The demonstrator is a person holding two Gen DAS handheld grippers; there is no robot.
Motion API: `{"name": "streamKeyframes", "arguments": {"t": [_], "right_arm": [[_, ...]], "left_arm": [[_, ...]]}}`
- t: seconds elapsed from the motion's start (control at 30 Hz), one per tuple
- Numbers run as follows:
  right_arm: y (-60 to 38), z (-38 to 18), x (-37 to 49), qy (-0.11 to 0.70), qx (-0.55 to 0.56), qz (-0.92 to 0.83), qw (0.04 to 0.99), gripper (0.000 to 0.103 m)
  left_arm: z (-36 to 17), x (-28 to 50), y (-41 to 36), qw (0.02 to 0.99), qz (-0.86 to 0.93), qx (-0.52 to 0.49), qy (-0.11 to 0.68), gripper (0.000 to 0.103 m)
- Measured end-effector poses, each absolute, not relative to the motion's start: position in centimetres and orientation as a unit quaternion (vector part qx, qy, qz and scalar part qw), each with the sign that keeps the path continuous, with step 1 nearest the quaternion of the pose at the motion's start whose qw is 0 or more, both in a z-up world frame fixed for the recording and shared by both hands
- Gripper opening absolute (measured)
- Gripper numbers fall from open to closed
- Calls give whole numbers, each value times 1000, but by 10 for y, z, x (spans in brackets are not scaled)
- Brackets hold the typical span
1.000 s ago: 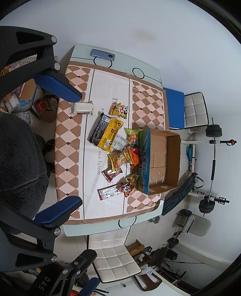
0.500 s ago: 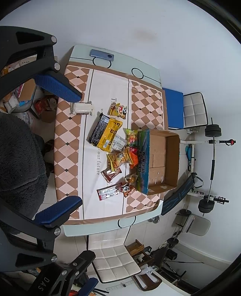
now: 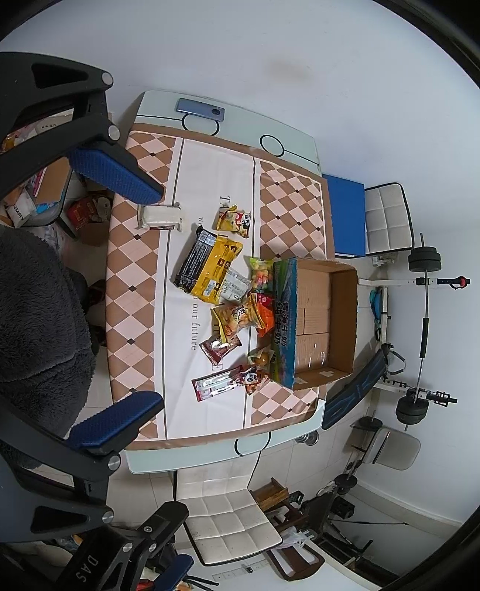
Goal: Organize snacks
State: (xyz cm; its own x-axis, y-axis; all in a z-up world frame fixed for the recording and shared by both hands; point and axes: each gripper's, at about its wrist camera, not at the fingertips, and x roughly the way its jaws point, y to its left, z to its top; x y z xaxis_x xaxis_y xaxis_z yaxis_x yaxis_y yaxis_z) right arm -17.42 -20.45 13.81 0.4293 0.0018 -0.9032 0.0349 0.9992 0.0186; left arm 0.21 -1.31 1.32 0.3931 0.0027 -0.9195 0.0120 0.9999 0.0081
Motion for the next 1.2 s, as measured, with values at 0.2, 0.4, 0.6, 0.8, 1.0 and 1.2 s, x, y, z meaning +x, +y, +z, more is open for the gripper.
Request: {"name": "streamKeyframes", "arguments": {"t": [0.2,0.4,0.6,0.8,1.0,1.2], "right_arm": [[-202,137,-175,535,18,-9,845,103],[-198,130,-171,536,21,-11,844,103],[-197,88,-134,546,40,6,837,103],[-164,15,-82,598,42,43,799,103],[-115,-70,-34,645,-5,92,759,103],[-82,-129,4,670,-27,95,735,103]], "left_arm": [[13,1,-12,834,-3,5,552,103],[6,9,-9,837,3,-2,547,103],[-33,42,45,830,77,-71,547,103],[-100,73,100,784,124,-136,594,103],[-182,91,137,718,129,-219,648,103],[-270,128,145,643,99,-337,681,102]]}}
